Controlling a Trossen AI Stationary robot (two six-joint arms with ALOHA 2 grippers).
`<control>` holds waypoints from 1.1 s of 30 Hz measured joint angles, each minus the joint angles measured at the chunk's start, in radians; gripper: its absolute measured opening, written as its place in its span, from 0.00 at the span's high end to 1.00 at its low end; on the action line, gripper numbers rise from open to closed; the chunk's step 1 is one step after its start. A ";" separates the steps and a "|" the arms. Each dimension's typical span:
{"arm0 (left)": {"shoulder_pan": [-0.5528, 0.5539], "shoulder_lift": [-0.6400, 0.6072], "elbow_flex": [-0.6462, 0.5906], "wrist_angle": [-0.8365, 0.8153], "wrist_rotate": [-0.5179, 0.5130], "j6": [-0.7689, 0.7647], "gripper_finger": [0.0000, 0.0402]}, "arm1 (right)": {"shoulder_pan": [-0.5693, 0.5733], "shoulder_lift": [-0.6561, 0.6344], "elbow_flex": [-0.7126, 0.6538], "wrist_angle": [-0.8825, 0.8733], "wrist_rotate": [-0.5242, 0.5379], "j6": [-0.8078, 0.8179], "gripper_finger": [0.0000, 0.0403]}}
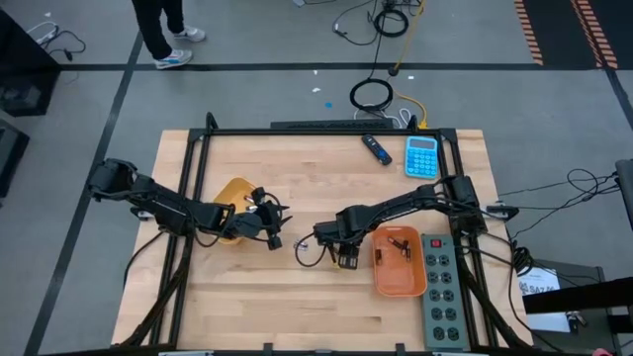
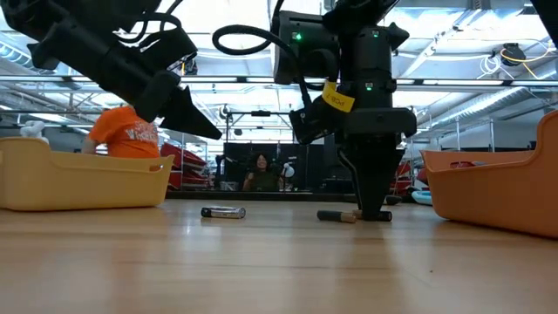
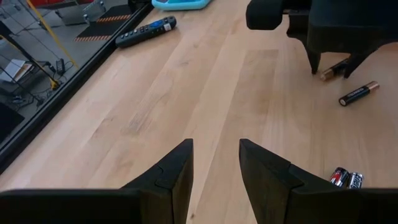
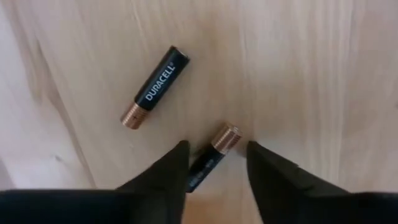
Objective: Sort batteries
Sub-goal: Put the black battery into the orange bin
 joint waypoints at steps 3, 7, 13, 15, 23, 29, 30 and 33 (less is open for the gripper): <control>0.000 0.000 0.000 0.000 0.000 0.000 0.66 | 0.000 0.001 -0.001 0.000 0.000 -0.010 0.79; 0.000 0.000 0.000 0.000 0.000 0.000 0.66 | -0.001 0.002 -0.001 0.000 -0.003 -0.043 0.96; 0.000 0.000 0.000 0.000 -0.001 0.000 0.66 | 0.001 -0.028 0.000 -0.034 -0.002 -0.037 0.98; 0.000 0.000 0.000 0.000 -0.001 0.000 0.66 | 0.005 -0.057 0.004 -0.092 0.001 -0.021 0.99; 0.000 0.000 0.000 -0.001 -0.001 0.000 0.66 | 0.080 -0.299 0.007 -0.230 -0.195 0.067 0.99; -0.001 0.000 0.000 -0.001 0.002 -0.003 0.66 | 0.158 -0.398 -0.051 -0.388 -0.108 0.285 0.93; -0.001 0.000 0.000 0.000 0.007 -0.007 0.66 | 0.165 -0.402 -0.065 -0.391 -0.107 0.318 0.90; -0.001 0.000 0.000 0.002 0.017 -0.026 0.66 | 0.179 -0.424 -0.086 -0.411 -0.110 0.384 0.78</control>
